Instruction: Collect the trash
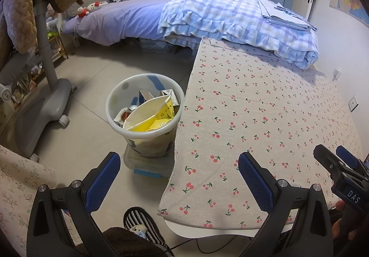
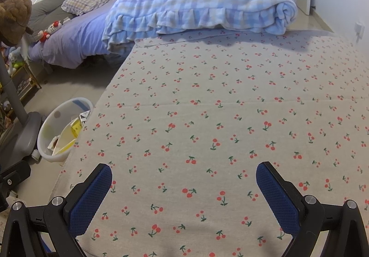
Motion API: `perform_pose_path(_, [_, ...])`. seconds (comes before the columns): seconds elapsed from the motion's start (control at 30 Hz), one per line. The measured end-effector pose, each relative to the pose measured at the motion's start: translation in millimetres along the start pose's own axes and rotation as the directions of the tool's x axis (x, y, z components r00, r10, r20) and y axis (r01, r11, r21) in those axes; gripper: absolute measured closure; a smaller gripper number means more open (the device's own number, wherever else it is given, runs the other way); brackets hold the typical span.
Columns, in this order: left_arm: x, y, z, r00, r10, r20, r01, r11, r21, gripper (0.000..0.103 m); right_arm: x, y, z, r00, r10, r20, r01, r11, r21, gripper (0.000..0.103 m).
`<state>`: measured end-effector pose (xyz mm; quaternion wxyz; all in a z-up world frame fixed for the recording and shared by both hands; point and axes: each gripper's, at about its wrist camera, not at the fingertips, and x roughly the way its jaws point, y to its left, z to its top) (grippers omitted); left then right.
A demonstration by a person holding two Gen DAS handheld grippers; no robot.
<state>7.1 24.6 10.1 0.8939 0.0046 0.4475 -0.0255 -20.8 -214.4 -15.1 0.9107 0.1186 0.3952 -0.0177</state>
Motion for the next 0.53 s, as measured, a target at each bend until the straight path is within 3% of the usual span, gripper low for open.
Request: perform_pose_path(0.53, [-4, 7, 8, 0.999, -0.026, 0.026, 0.026, 0.999, -0.021, 0.0, 15, -21, 3, 0.999, -0.032, -0.03, 0.034, 0.998, 0.054, 0.0])
